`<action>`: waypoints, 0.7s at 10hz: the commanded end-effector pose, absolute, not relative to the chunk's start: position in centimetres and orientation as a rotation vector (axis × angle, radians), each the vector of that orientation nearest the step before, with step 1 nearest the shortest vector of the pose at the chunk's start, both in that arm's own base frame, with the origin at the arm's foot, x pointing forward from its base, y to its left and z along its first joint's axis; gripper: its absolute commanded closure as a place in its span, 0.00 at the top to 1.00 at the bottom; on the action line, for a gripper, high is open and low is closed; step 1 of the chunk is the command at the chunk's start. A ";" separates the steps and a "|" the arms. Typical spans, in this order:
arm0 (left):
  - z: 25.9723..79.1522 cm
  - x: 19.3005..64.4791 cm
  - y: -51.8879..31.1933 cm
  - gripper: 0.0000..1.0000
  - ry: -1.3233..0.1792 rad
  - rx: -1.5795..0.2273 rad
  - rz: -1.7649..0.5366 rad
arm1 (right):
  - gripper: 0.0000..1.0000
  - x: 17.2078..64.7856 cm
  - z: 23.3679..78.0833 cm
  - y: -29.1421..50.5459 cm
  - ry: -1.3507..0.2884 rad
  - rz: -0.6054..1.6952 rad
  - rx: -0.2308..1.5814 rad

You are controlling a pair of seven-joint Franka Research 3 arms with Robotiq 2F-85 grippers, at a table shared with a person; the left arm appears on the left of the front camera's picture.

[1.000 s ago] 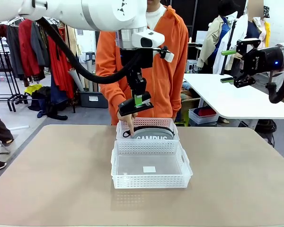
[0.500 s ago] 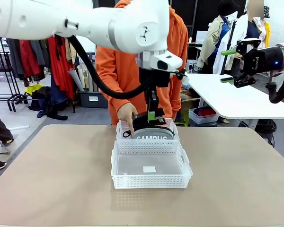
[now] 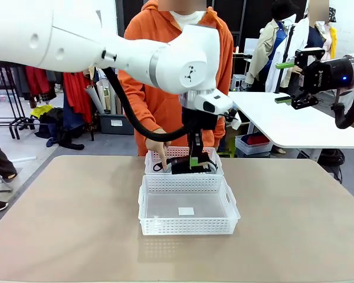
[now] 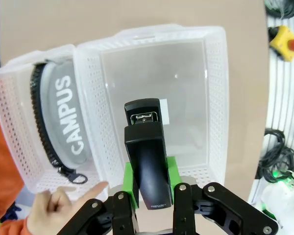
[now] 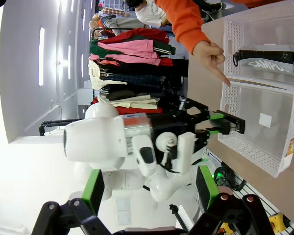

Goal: Distribute items into two baskets.
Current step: Place the picked Stapler into the Organizing basket as instructed by the person.

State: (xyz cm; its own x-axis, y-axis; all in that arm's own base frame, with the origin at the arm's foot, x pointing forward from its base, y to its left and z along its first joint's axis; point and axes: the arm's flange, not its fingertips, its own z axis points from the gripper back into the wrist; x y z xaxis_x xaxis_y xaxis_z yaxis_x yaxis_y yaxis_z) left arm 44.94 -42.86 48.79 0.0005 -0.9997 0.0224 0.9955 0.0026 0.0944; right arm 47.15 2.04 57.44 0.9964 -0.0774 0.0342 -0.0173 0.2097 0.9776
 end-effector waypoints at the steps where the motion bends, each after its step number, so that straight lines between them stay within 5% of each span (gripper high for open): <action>1: 46.0 44.5 -42.9 0.00 -0.120 0.065 -1.599 | 1.00 47.0 57.7 2.0 -0.087 -0.037 1.359; 7: 37.0 44.7 -42.8 0.00 0.034 0.042 -1.576 | 1.00 47.0 57.7 2.0 -0.087 -0.037 1.359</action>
